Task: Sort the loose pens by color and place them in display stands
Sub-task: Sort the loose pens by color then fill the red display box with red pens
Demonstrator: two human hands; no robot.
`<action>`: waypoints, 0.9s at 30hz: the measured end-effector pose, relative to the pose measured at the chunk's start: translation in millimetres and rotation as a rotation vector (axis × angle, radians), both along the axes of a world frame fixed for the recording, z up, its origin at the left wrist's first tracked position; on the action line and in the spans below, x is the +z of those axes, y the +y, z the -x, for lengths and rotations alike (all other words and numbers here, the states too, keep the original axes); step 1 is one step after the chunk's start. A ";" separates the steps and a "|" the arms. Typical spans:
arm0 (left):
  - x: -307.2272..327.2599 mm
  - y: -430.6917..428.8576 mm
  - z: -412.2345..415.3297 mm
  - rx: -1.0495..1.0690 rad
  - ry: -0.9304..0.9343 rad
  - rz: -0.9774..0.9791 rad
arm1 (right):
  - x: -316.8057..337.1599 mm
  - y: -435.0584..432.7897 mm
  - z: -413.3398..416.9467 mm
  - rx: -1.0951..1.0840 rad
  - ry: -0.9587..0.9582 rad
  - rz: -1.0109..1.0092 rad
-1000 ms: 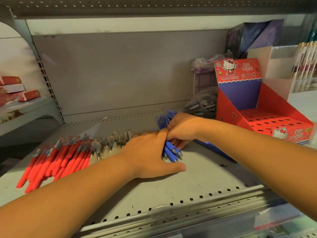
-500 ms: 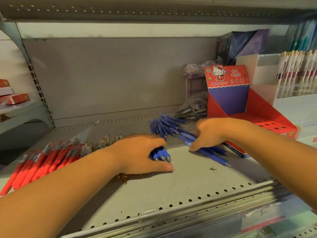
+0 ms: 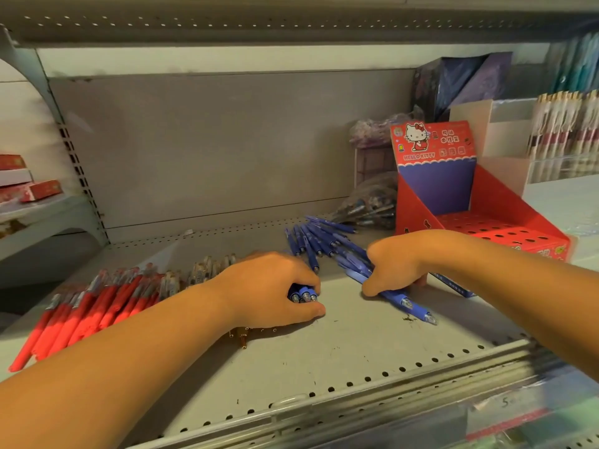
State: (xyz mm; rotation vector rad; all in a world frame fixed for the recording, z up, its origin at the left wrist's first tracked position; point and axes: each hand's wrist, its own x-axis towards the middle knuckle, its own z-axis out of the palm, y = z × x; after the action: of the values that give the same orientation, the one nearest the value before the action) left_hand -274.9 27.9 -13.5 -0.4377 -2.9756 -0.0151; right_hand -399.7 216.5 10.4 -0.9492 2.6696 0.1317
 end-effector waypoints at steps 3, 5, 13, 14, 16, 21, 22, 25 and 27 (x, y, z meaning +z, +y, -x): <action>0.9 0.7 -0.6 -0.002 -0.023 -0.009 | -3.8 -3.9 -5.3 0.069 0.055 -0.032; 0.6 1.5 -0.6 0.005 -0.042 -0.007 | -4.6 -9.4 -9.2 0.108 0.059 -0.014; -2.8 5.9 -3.2 0.104 0.023 -0.042 | -6.3 -46.8 -11.3 -0.070 -0.289 0.382; -4.3 8.4 -3.9 0.102 0.051 -0.012 | -6.9 -49.7 -10.7 -0.107 -0.320 0.432; -7.4 14.6 -4.8 0.104 0.110 0.055 | -8.5 -53.1 -9.2 -0.149 -0.353 0.496; -11.2 23.4 -2.1 0.126 0.175 0.087 | -10.0 -48.2 -5.5 -0.147 -0.378 0.552; -11.0 23.2 -2.3 0.129 0.175 0.087 | -9.7 -45.7 -5.3 -0.137 -0.381 0.551; -10.1 22.0 -2.4 0.164 0.168 0.079 | -8.2 -37.6 -7.0 -0.094 -0.415 0.559; -10.6 20.4 -1.0 0.194 0.131 0.052 | -8.3 -32.9 -9.3 -0.020 -0.378 0.550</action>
State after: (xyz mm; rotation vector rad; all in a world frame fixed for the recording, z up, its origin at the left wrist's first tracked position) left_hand -273.9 48.3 -24.1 -0.1476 -2.8800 0.1069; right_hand -390.4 183.6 2.1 -0.9722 2.3867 -0.7454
